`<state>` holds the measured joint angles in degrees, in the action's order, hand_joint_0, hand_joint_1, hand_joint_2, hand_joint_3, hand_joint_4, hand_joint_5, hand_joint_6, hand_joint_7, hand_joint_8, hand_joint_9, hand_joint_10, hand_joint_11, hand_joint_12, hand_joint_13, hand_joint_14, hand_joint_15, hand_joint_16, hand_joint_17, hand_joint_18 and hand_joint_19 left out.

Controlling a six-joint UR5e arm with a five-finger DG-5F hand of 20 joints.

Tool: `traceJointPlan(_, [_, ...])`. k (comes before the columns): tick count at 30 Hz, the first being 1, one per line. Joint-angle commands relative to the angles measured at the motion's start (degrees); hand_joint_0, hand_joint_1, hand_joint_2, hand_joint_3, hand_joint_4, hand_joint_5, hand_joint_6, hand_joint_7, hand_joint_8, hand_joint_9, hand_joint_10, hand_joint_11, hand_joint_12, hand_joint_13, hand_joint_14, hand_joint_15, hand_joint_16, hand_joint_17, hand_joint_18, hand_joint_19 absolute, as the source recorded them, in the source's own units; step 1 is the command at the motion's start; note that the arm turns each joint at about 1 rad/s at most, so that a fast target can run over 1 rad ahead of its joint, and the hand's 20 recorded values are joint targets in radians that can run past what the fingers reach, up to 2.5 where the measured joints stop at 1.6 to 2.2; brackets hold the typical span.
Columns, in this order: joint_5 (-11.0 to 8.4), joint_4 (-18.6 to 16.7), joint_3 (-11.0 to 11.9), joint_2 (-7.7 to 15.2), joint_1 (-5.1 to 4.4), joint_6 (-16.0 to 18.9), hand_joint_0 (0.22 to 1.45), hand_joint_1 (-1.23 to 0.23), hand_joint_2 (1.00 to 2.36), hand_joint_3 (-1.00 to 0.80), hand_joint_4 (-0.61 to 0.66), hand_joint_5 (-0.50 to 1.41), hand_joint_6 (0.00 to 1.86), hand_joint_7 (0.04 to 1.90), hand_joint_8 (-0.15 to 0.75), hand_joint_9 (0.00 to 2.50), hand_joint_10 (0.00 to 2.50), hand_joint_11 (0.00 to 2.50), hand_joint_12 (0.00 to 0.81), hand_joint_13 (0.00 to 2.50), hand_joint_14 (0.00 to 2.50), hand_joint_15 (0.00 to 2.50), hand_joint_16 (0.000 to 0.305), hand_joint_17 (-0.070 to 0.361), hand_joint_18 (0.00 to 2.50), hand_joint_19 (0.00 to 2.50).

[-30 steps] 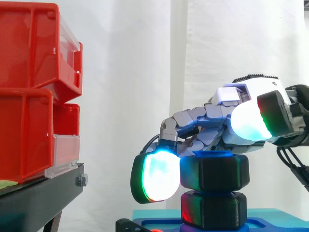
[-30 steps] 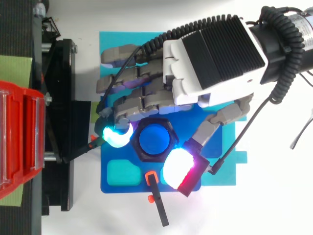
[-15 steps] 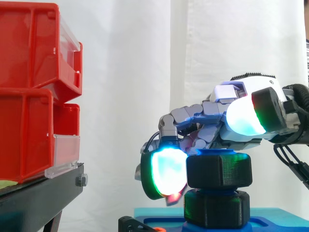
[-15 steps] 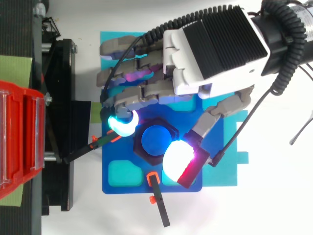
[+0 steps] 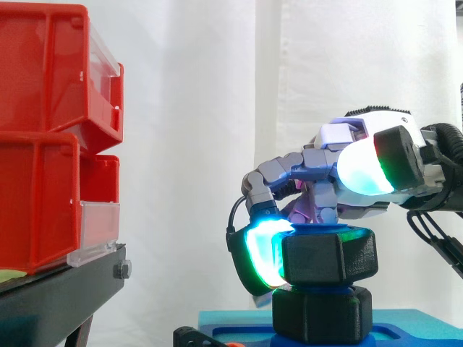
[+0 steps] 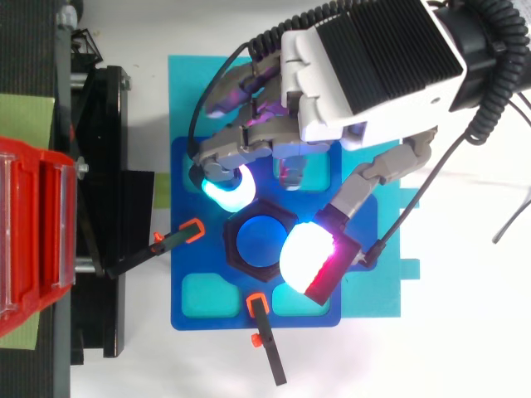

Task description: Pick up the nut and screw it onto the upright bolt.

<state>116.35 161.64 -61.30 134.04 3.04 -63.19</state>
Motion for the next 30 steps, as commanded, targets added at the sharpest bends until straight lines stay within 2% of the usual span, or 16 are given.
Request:
traceJointPlan(1, [0.01, 0.00, 0.05, -0.01, 0.04, 0.00, 0.50, -0.26, 1.00, -0.50, 0.07, 0.08, 0.60, 1.33, 0.235, 1.60, 0.00, 0.04, 0.243, 1.00, 0.00, 0.03, 0.030, 0.068, 0.74, 0.18])
traceJointPlan(5, [0.01, 0.00, 0.22, -0.01, 0.04, 0.00, 0.50, -0.26, 1.00, -0.50, 0.10, 0.08, 0.50, 1.46, 0.241, 1.49, 0.00, 0.00, 0.260, 0.92, 0.00, 0.02, 0.033, 0.075, 0.65, 0.15])
traceJointPlan(7, [0.01, 0.00, 0.48, -0.01, 0.12, 0.00, 0.49, -0.24, 1.00, -0.50, 0.14, 0.04, 0.50, 1.33, 0.246, 1.40, 0.00, 0.00, 0.278, 0.85, 0.00, 0.01, 0.036, 0.081, 0.58, 0.14])
traceJointPlan(9, [0.28, 0.17, 1.36, -0.01, 0.21, 0.00, 0.48, -0.25, 1.00, -0.50, 0.23, -0.03, 0.51, 1.04, 0.252, 1.25, 0.00, 0.00, 0.293, 0.76, 0.00, 0.01, 0.038, 0.086, 0.49, 0.11])
traceJointPlan(10, [0.37, 0.17, 1.72, -0.01, 0.21, 0.00, 0.48, -0.25, 1.00, -0.50, 0.25, -0.05, 0.50, 0.95, 0.252, 1.19, 0.00, 0.00, 0.302, 0.72, 0.00, 0.00, 0.040, 0.089, 0.46, 0.11])
traceJointPlan(13, [1.24, 0.17, 3.12, -0.01, 0.74, -0.09, 0.47, -0.26, 1.00, -0.50, 0.21, -0.10, 0.50, 0.75, 0.245, 1.06, 0.00, 0.00, 0.311, 0.61, 0.00, 0.00, 0.043, 0.097, 0.34, 0.07])
traceJointPlan(16, [1.51, 0.35, 4.35, -0.01, 0.83, -0.09, 0.45, -0.28, 1.00, -0.50, 0.17, -0.14, 0.50, 0.65, 0.242, 0.89, 0.00, 0.00, 0.324, 0.51, 0.00, 0.00, 0.045, 0.102, 0.23, 0.02])
traceJointPlan(21, [1.33, 0.44, 4.53, -0.01, 0.74, -0.09, 0.45, -0.29, 1.00, -0.50, 0.14, -0.17, 0.50, 0.59, 0.230, 0.71, 0.00, 0.00, 0.335, 0.36, 0.00, 0.00, 0.047, 0.106, 0.02, 0.00])
traceJointPlan(26, [1.16, 0.70, 4.35, 0.08, 0.39, -0.09, 0.44, -0.29, 1.00, -0.50, 0.13, -0.17, 0.50, 0.58, 0.228, 0.64, 0.00, 0.00, 0.344, 0.30, 0.00, 0.00, 0.048, 0.107, 0.00, 0.00])
traceJointPlan(30, [1.07, 0.35, 2.15, 0.08, 0.12, -0.18, 0.44, -0.29, 1.00, -0.50, 0.13, -0.17, 0.50, 0.59, 0.228, 0.63, 0.00, 0.00, 0.343, 0.28, 0.00, 0.00, 0.048, 0.107, 0.00, 0.00])
